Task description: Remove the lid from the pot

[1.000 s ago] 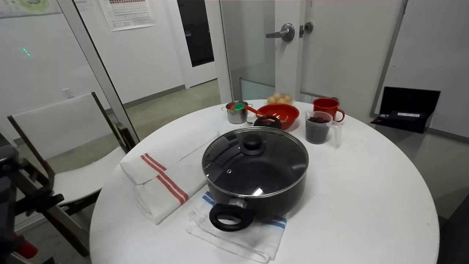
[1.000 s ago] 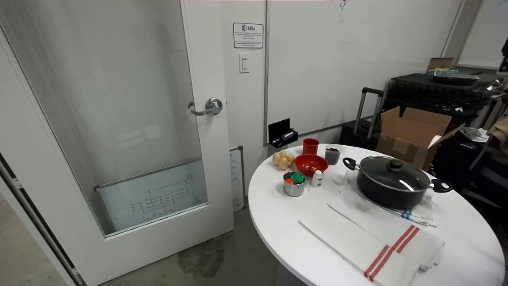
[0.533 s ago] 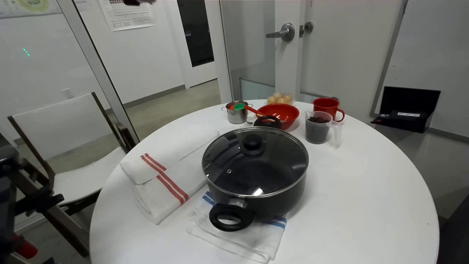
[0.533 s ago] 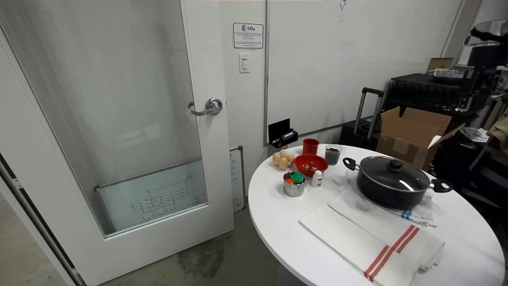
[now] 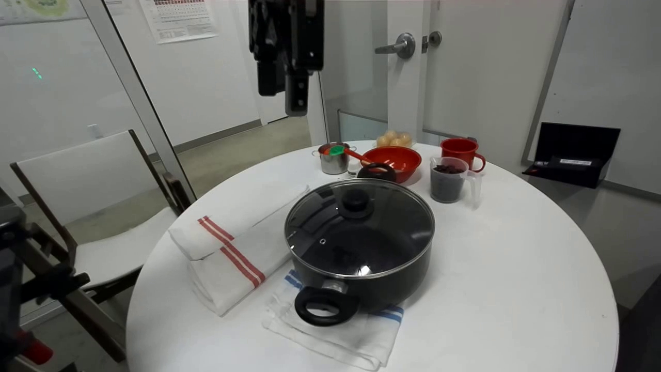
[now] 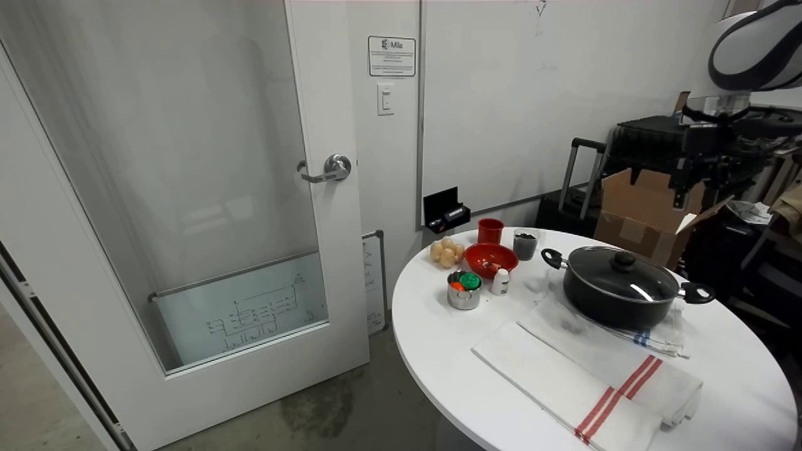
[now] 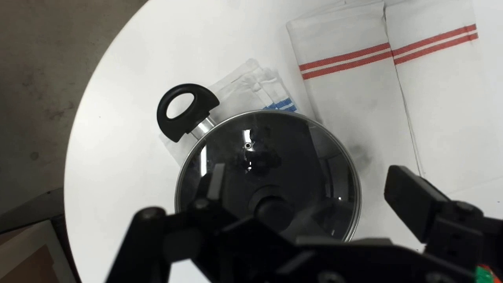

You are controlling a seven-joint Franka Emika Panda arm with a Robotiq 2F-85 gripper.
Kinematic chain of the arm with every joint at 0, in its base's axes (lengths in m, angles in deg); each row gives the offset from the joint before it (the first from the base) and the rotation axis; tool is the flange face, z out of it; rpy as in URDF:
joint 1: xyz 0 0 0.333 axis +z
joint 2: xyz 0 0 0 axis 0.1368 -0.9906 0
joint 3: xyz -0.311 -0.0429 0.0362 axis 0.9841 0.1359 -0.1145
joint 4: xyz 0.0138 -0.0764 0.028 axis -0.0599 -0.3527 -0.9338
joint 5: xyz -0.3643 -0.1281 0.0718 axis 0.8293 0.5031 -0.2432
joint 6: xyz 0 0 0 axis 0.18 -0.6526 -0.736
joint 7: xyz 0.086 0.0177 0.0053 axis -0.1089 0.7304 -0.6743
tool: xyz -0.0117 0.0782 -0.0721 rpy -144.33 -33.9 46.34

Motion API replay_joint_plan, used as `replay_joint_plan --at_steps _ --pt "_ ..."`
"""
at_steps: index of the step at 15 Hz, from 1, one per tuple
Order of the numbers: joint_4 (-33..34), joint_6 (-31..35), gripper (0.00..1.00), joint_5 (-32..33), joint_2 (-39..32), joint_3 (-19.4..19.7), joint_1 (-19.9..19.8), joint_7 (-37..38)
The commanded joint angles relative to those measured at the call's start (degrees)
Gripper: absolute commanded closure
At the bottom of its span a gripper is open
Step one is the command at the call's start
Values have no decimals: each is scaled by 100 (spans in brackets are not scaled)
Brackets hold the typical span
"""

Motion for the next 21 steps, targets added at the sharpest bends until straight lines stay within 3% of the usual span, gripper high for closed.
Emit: replay_joint_plan --at_steps 1,9,21 --pt "822 -9 0 -224 -845 -103 -151 -141" --pt "1926 7 0 -185 -2075 -230 -264 -30" --pt "2696 -86 0 -112 -3100 -333 -275 27"
